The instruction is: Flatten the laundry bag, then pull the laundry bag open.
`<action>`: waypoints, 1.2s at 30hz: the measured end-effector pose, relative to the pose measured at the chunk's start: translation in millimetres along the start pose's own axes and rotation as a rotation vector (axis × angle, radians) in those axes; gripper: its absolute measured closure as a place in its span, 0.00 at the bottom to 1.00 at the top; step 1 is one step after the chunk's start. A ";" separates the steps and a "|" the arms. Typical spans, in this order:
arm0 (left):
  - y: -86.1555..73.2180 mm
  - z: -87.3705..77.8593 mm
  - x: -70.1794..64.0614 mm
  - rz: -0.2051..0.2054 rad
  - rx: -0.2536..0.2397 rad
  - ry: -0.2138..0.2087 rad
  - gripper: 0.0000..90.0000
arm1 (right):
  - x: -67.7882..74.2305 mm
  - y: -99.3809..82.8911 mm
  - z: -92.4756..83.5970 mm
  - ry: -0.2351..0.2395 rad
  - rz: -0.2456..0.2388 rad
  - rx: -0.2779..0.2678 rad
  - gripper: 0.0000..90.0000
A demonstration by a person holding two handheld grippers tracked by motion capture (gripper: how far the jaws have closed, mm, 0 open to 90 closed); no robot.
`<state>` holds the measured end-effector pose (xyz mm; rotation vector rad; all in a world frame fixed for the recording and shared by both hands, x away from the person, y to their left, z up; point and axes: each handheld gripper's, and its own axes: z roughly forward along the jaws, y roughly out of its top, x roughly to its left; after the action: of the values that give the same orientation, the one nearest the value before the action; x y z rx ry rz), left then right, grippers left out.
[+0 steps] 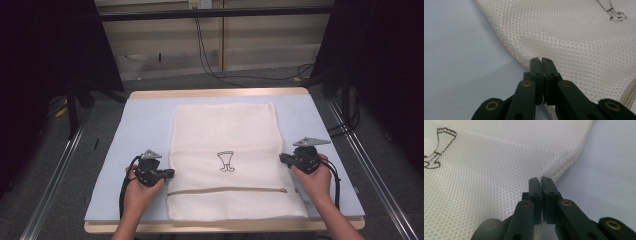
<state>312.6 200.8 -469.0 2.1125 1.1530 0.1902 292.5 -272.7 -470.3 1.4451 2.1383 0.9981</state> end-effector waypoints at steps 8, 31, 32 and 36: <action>20.8 -3.0 22.6 -0.047 -0.032 0.062 0.99 | -5.8 14.6 10.1 0.013 0.020 -0.019 0.97; 14.9 -31.4 12.8 -0.109 -0.121 -0.018 0.75 | 13.6 8.7 -8.4 0.029 -0.050 -0.067 0.69; 16.3 -31.4 7.8 -0.110 -0.116 -0.046 0.76 | 14.9 6.7 -12.4 0.037 -0.062 -0.069 0.73; 23.1 -23.3 -15.7 -0.093 -0.097 -0.109 0.71 | 21.5 -6.2 -22.9 0.079 -0.106 -0.066 0.88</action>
<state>308.8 192.5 -433.8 1.9551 1.1517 0.0849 265.0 -262.5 -457.5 1.2676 2.1907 1.0914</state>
